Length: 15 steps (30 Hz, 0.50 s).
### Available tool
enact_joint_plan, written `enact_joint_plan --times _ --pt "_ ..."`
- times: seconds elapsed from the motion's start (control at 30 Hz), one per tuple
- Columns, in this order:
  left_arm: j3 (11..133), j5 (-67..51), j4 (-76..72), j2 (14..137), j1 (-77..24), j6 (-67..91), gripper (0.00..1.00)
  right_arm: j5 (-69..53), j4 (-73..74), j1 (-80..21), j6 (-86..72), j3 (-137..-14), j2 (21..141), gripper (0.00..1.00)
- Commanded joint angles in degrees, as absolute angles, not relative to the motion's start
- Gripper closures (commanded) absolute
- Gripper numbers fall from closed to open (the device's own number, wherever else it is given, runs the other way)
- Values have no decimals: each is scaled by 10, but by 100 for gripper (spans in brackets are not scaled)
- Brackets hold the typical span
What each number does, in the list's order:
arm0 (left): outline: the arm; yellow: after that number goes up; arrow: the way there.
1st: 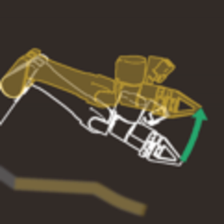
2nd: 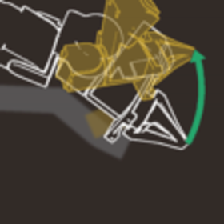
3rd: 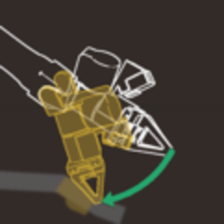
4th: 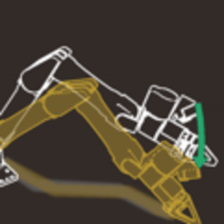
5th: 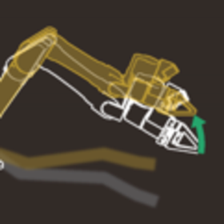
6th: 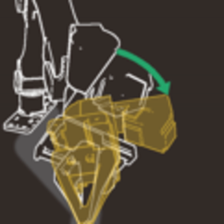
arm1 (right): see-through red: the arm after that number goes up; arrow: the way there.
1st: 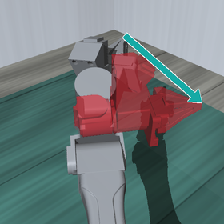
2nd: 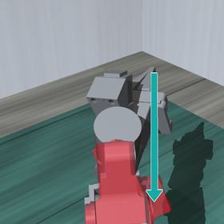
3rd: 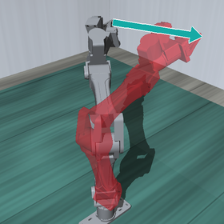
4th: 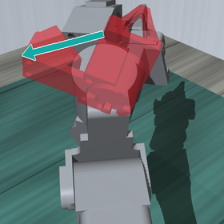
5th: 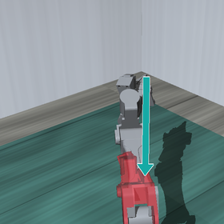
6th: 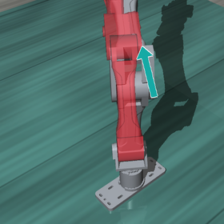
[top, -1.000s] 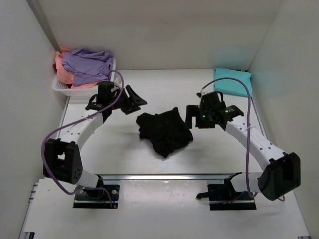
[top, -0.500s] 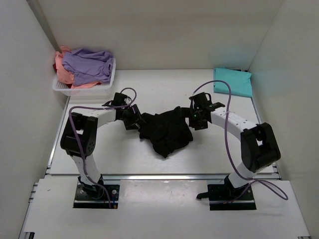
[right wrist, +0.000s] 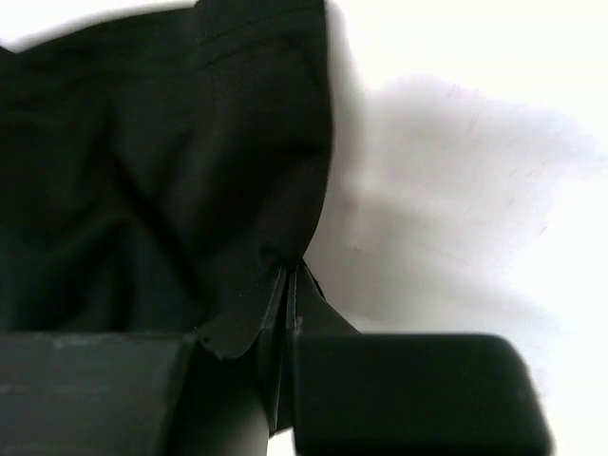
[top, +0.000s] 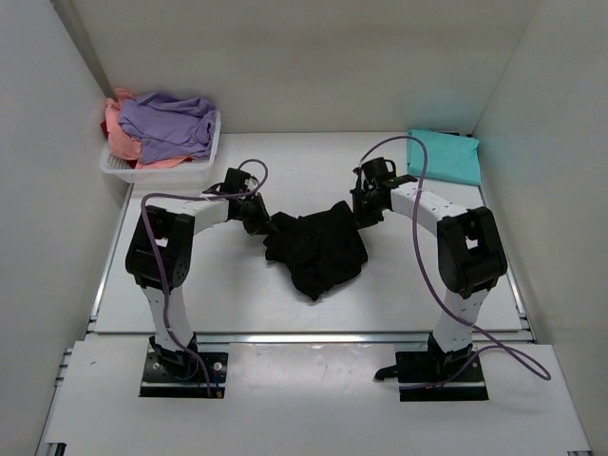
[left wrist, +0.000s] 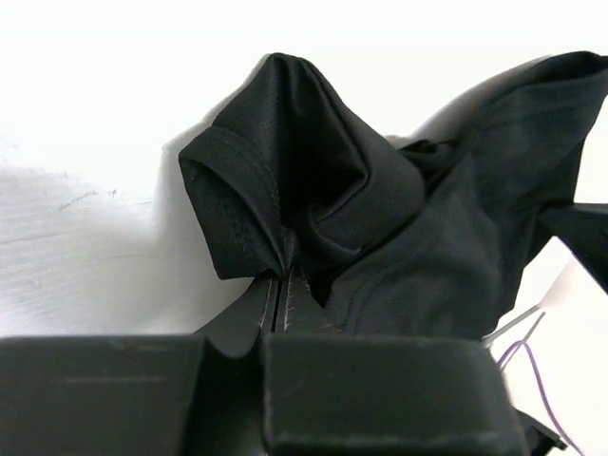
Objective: Fold and stack the t-shirts
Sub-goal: Flatten out the tshirt
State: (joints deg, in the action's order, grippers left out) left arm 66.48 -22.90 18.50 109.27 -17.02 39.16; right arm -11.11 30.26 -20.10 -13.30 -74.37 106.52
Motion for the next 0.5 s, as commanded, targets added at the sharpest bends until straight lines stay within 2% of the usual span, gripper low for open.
enact_joint_plan --times 0.0,0.17,0.3,0.47 --pt "742 -225 216 1035 -158 379 100 -101 319 -192 -127 -796 1011 100" --pt "831 -169 286 944 -111 376 100 -34 328 -185 -127 -856 896 100" --pt "878 -131 329 869 -73 375 100 59 278 -189 -135 -825 752 100" --pt "904 -41 385 767 -51 372 100 110 296 -150 -148 -794 639 100"
